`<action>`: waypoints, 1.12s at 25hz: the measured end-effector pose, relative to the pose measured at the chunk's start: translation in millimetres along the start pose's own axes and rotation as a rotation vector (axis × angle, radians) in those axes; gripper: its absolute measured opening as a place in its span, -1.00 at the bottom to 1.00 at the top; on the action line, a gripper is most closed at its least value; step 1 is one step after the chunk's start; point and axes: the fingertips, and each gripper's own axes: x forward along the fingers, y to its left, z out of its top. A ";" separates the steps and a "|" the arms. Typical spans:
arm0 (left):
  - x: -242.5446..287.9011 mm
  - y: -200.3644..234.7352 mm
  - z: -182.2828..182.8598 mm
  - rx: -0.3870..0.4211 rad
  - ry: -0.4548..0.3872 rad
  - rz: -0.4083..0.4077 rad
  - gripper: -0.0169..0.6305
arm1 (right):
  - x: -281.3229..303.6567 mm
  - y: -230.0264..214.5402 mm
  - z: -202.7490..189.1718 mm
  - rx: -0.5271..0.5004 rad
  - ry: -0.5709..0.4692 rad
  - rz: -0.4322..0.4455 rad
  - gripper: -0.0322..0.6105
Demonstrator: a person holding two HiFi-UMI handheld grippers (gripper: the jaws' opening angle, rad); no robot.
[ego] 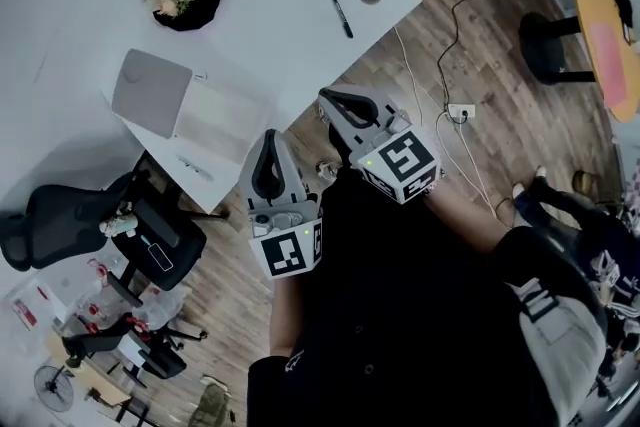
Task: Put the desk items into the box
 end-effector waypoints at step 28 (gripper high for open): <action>223.4 -14.9 -54.3 -0.010 0.153 -0.145 -0.92 | 118.4 -262.4 -98.3 0.265 0.356 -0.340 -0.90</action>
